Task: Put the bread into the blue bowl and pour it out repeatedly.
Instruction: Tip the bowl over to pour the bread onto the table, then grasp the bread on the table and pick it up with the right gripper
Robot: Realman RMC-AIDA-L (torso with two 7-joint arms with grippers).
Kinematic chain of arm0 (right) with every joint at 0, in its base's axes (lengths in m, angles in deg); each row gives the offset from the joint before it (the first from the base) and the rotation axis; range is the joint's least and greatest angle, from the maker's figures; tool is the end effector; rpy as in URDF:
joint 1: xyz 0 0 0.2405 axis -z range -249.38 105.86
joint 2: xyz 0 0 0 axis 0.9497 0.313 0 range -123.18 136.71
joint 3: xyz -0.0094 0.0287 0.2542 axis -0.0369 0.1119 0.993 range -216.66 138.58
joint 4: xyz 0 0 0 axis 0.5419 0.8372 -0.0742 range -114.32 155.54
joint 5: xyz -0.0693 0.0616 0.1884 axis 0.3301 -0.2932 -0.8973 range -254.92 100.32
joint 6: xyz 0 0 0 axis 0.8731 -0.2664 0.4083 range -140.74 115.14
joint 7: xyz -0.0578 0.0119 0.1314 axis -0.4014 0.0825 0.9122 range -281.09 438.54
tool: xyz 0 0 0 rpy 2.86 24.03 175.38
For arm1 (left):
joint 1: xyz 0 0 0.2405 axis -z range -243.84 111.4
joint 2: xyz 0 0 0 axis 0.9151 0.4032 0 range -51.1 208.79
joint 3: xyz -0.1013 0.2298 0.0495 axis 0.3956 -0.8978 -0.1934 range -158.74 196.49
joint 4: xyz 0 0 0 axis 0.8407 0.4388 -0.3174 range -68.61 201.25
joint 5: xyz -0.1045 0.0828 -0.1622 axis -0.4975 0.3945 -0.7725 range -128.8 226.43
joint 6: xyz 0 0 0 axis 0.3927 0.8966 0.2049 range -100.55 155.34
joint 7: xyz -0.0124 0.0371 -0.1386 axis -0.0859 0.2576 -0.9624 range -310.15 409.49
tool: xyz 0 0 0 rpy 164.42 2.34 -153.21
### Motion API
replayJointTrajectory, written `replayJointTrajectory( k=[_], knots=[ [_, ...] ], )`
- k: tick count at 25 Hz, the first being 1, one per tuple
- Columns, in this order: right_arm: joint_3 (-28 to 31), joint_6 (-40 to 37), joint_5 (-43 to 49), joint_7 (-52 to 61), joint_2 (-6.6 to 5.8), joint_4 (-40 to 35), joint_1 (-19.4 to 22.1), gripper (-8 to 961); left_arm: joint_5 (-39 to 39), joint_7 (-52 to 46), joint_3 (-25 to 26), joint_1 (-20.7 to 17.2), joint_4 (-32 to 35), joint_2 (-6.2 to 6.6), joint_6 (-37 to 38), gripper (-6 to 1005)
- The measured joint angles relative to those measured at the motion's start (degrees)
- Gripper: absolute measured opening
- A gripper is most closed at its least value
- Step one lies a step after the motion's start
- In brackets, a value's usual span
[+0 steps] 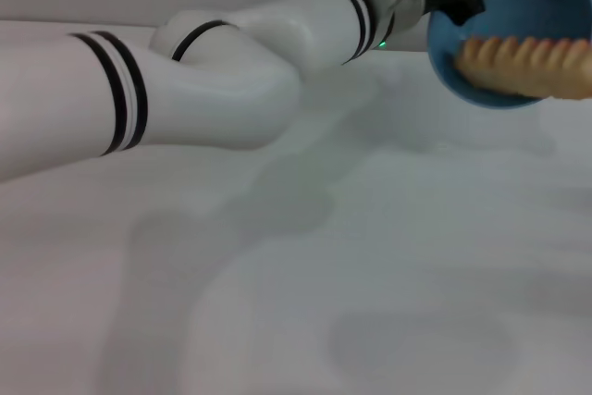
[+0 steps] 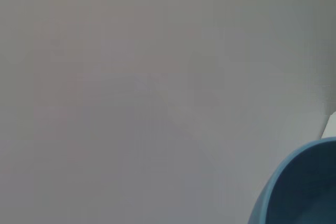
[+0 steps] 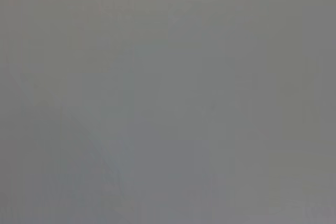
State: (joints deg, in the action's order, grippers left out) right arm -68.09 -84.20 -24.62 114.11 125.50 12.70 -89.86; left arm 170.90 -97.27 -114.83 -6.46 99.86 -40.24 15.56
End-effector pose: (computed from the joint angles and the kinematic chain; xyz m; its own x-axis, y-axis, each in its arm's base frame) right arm 0.3907 0.2875 0.0447 0.5119 0.0415 -0.8580 -0.8587 -0.0010 -0.5124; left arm -0.0628 0.4391 -0.1311 0.9702 -0.1703 0.1724 0.0171 -0.6615 -0.7497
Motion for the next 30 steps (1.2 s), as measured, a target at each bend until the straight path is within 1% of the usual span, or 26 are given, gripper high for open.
replayJointTrajectory(
  k=[5,9,15,17,18,19,20,23,24,25,28,30],
  knots=[
    [0.08,0.51,0.07,0.0,0.0,0.14,0.09,634,-0.15,0.68,-0.26,0.58,0.0,0.0,-0.09,-1],
    [0.06,0.58,0.16,0.29,0.0,0.17,0.24,634,-0.33,-0.56,0.5,-0.58,-0.08,0.0,-0.15,0],
    [-0.93,1.23,1.03,0.61,-0.09,1.43,-0.82,635,-0.37,-6.36,3.11,-2.21,-0.85,0.0,0.44,0],
    [-2.36,3.4,4.39,4.18,-0.22,1.57,-1.41,635,-0.36,-6.83,4.07,-2.5,-0.93,0.0,1.2,0],
    [-2.36,3.4,4.39,4.18,-0.22,1.57,-1.41,635,-0.36,-6.83,4.07,-2.5,-0.93,0.0,1.2,0],
    [-3.03,4.62,6.77,7.09,-0.33,1.26,-1.61,635,-0.36,-6.83,4.07,-2.5,-0.93,0.0,1.2,0],
    [-3.69,5.84,9.42,10.46,-0.45,0.87,-1.81,635,-0.37,-6.9,7.69,-2.6,-1.33,-0.01,4.45,-1],
    [-5.46,7.9,20.19,26.12,-0.99,-1.99,-2.14,634,-0.42,-6.93,11.31,-2.52,-2.11,0.0,7.24,-1],
    [-6.1,7.87,25.15,32.9,-1.06,-4.13,-2.12,634,-0.44,-6.95,15.41,-2.57,-2.45,0.02,10.1,-1],
    [-6.64,7.44,30.57,39.92,-1.09,-6.53,-2.07,634,-0.44,-6.95,15.41,-2.57,-2.45,0.02,10.1,-1],
    [-7.31,4.26,45.86,57.29,-0.94,-14.48,-2.08,635,-0.45,-6.96,19.44,-2.63,-3.14,0.2,13.17,-1],
    [-7.14,1.67,52.82,64.11,-0.6,-18.55,-2.07,635,-0.45,-6.96,20.54,-2.63,-3.63,0.25,13.9,-1]
  ],
)
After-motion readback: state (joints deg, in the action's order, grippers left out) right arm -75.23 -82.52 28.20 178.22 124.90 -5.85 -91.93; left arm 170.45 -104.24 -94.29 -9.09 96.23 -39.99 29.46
